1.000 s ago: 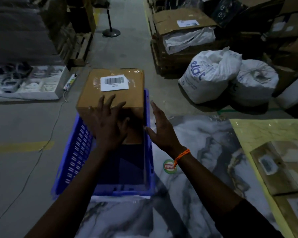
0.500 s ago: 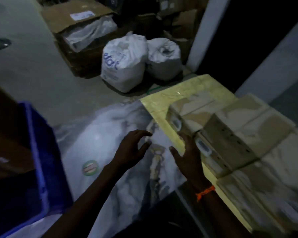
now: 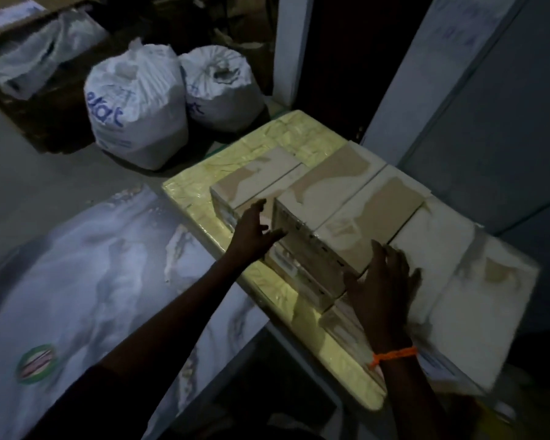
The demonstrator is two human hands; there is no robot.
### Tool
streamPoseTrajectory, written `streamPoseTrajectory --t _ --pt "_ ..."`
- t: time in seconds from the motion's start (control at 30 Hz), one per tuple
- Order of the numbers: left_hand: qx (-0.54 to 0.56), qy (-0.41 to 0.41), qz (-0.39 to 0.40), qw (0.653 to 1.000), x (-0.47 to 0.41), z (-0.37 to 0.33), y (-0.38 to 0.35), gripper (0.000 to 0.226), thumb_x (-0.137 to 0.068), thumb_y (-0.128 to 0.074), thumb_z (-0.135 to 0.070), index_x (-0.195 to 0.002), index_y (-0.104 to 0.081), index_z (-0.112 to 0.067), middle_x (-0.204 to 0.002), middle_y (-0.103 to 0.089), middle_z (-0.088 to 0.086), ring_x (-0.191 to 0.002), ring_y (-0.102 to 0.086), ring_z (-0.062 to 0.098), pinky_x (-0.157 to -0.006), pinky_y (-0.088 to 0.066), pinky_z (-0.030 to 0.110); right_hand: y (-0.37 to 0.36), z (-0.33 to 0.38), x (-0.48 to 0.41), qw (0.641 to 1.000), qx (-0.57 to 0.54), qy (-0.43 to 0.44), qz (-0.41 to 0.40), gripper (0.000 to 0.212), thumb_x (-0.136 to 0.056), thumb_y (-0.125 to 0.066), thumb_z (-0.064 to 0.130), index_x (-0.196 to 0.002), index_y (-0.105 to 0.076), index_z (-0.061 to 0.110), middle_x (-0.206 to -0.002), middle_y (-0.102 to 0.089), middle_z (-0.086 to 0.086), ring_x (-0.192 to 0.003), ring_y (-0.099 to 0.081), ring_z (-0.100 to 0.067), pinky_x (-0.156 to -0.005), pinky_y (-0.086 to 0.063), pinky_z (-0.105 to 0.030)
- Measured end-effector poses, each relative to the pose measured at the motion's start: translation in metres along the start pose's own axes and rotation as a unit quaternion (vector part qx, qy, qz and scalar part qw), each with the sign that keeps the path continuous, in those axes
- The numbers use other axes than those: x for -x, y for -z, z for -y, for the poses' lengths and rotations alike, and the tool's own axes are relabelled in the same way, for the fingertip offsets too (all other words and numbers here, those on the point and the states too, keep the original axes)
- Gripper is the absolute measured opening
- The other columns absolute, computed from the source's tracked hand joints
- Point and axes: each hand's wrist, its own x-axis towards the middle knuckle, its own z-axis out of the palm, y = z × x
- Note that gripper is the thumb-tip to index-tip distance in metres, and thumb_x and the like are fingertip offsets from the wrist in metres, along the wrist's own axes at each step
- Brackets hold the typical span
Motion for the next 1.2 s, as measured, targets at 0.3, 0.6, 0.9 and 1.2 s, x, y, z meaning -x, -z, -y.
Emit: streamPoseTrajectory --t 0.3,0.6,0.9,1.2 --pt "0.002 -0.037 -0.005 0.999 -0.060 0.003 -0.008 0.074 -0.085 -0.082 -0.034 -0.149 -0.048 -0.022 -0.135 -0.056 -0.005 -0.121 -0.062 0.023 -0.097 -0.055 0.043 0.000 0.002 -0.013 0.988 -0.152 -0.039 0.005 0.086 -0.082 -0.085 0.037 -0.155 -0.043 0.019 -0.159 -0.042 -0.014 -0.155 -0.024 -0.031 -0.127 -0.003 -0.058" --pt "0.218 0.047 -0.031 0.974 -0.045 -0.022 -0.022 0.057 -0.084 -0.079 -0.050 -0.126 -0.057 -0.018 -0.131 -0.057 0.008 -0.103 -0.058 0.015 -0.074 -0.046 0.027 0.018 0.012 -0.017 0.904 -0.408 -0.129 -0.009 0.105 -0.072 -0.087 0.051 -0.158 -0.035 0.018 -0.159 -0.043 -0.005 -0.144 -0.041 -0.014 -0.115 -0.043 -0.039" --pt "0.188 -0.037 -0.193 0.962 -0.034 -0.068 0.000 0.044 -0.069 -0.087 -0.041 -0.105 -0.064 -0.029 -0.109 -0.069 0.000 -0.105 -0.066 0.021 -0.090 -0.058 0.044 0.028 0.037 -0.033 0.761 -0.610 -0.217 -0.040 0.100 -0.079 -0.088 0.019 -0.158 -0.029 0.025 -0.155 -0.044 -0.011 -0.141 -0.046 -0.021 -0.105 -0.050 -0.035" --pt "0.166 -0.030 -0.298 0.940 0.040 -0.025 0.091 0.048 -0.083 -0.083 -0.023 -0.129 -0.068 -0.023 -0.119 -0.072 -0.008 -0.115 -0.065 0.012 -0.099 -0.056 0.047 0.006 0.103 -0.012 0.724 -0.669 -0.162 0.050 0.093 -0.076 -0.086 0.001 -0.155 -0.039 0.016 -0.144 -0.053 -0.018 -0.137 -0.053 -0.024 -0.110 -0.051 -0.045"
